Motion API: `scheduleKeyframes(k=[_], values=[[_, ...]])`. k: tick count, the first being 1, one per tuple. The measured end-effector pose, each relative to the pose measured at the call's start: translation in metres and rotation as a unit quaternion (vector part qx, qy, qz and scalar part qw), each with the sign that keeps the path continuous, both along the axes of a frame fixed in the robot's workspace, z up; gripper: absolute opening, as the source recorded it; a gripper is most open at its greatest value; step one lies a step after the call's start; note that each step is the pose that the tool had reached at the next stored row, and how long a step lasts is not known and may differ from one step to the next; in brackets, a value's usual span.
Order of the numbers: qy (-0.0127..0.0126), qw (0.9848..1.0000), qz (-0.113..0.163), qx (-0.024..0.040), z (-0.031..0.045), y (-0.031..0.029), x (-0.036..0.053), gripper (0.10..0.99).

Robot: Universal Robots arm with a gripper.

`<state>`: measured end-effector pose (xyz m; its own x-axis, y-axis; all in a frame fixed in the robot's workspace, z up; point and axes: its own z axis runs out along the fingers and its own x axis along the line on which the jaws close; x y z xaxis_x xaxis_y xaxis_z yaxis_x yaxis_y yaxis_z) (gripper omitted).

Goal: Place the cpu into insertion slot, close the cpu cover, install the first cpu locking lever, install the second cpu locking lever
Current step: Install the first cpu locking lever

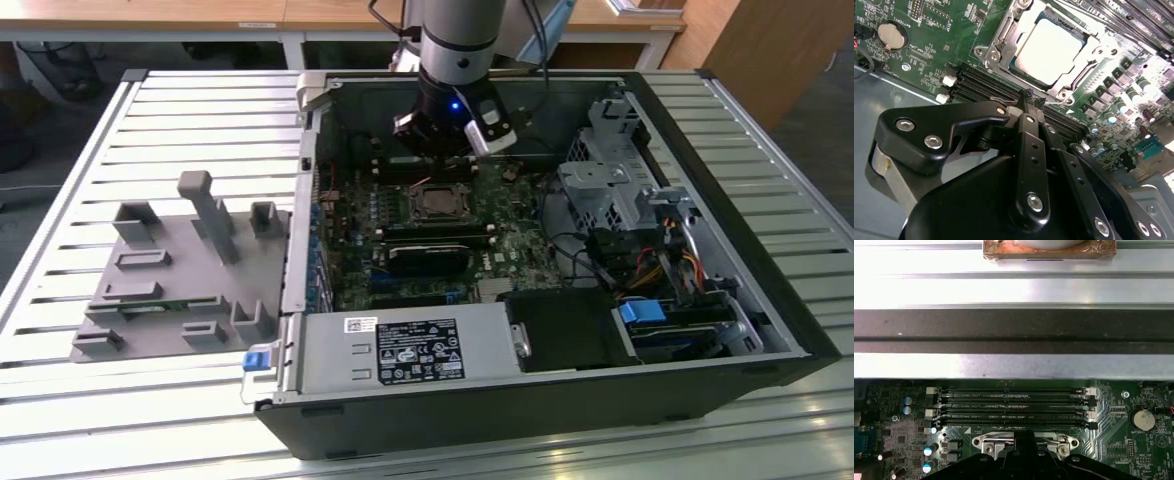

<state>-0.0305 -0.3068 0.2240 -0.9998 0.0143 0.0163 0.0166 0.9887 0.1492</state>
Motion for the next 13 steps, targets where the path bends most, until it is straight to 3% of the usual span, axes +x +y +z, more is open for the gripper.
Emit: scheduleKeyframes(k=[13], values=[[0.0, 1.0, 0.005, 0.0, -0.0014, 0.0053, 0.0017, 0.106]])
